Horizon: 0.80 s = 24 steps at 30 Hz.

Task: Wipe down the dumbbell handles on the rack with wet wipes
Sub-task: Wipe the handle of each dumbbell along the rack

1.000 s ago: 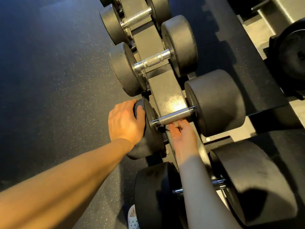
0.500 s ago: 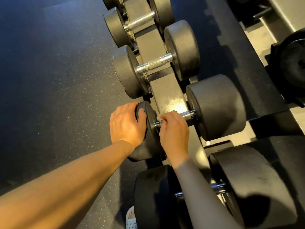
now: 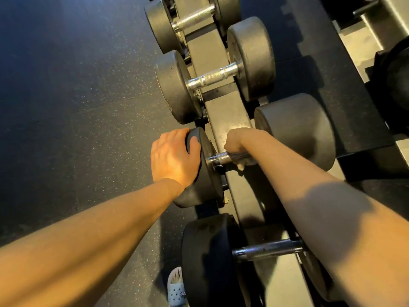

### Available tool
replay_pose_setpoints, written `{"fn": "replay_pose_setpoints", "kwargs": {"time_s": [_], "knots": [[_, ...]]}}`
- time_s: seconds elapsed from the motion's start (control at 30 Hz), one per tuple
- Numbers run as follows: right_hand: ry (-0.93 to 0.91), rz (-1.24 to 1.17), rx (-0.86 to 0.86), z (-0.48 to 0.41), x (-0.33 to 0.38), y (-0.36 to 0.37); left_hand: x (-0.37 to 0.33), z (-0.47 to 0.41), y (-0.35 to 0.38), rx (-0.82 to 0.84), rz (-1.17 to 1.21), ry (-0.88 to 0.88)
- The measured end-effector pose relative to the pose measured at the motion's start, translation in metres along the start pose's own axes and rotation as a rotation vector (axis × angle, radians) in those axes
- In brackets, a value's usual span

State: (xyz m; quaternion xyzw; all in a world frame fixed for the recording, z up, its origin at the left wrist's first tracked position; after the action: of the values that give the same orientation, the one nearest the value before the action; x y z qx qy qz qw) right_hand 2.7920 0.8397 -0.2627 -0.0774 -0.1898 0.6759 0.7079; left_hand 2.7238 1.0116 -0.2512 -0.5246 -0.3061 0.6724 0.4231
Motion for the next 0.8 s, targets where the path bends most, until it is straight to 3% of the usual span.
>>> {"fn": "replay_pose_setpoints", "kwargs": {"time_s": [0.07, 0.3, 0.57, 0.7, 0.8], "knots": [[0.009, 0.029, -0.139, 0.006, 0.002, 0.007, 0.000, 0.000, 0.001, -0.002, -0.006, -0.001], [-0.178, -0.298, -0.382, 0.016, 0.024, 0.032, 0.001, -0.001, 0.003, 0.007, -0.034, -0.007], [-0.478, -0.332, -0.976, 0.021, 0.023, 0.095, 0.000, 0.000, 0.001, 0.002, -0.039, 0.008], [-0.478, -0.425, -0.971, 0.021, 0.015, 0.119, 0.000, 0.001, 0.001, 0.005, -0.048, 0.010], [-0.392, -0.846, -0.916, 0.017, 0.010, 0.132, 0.000, 0.002, 0.000, 0.004, -0.054, 0.010]]}}
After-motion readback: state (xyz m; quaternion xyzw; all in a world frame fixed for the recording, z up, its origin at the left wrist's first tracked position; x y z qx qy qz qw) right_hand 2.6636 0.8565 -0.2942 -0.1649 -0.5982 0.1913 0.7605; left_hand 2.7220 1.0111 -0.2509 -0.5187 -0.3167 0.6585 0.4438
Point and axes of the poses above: each hand's wrist, its own z-axis away from the middle knuckle, its own y-axis out of the palm, x = y × z, the point moved 2 cm from there along -z, towards the middle knuckle, and after that the axes turned 12 degrees about x, right-handed, at the moved point
